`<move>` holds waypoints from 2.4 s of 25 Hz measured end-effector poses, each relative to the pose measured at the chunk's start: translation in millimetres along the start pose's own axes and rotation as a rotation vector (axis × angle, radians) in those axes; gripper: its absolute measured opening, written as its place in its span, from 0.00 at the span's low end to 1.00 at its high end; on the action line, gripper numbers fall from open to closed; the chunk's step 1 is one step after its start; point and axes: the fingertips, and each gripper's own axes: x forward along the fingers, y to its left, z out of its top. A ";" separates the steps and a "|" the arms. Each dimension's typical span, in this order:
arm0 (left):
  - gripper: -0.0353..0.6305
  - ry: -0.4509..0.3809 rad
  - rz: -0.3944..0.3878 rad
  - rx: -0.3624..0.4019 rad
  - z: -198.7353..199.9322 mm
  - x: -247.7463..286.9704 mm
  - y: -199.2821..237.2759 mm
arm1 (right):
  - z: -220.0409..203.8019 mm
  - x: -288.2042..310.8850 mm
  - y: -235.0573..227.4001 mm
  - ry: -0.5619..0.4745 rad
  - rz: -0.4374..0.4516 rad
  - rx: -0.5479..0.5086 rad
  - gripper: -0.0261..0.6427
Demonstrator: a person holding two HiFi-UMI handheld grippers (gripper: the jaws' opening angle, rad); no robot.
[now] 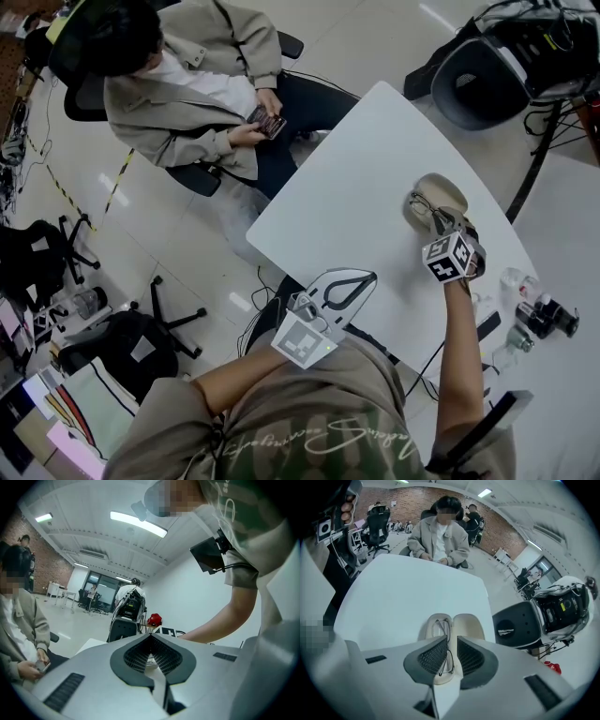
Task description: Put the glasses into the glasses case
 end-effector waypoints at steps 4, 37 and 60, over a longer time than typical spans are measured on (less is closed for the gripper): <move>0.06 -0.012 0.006 0.005 1.0 -4.2 -4.4 | -0.5 -11.7 -4.4 -0.015 -0.029 0.014 0.14; 0.06 -0.137 -0.109 0.012 27.8 -5.9 -54.7 | -2.9 -124.8 58.9 -0.080 -0.141 0.144 0.06; 0.06 -0.118 -0.124 -0.009 -3.0 -98.5 -237.4 | -65.9 -298.7 249.2 -0.499 -0.257 0.614 0.06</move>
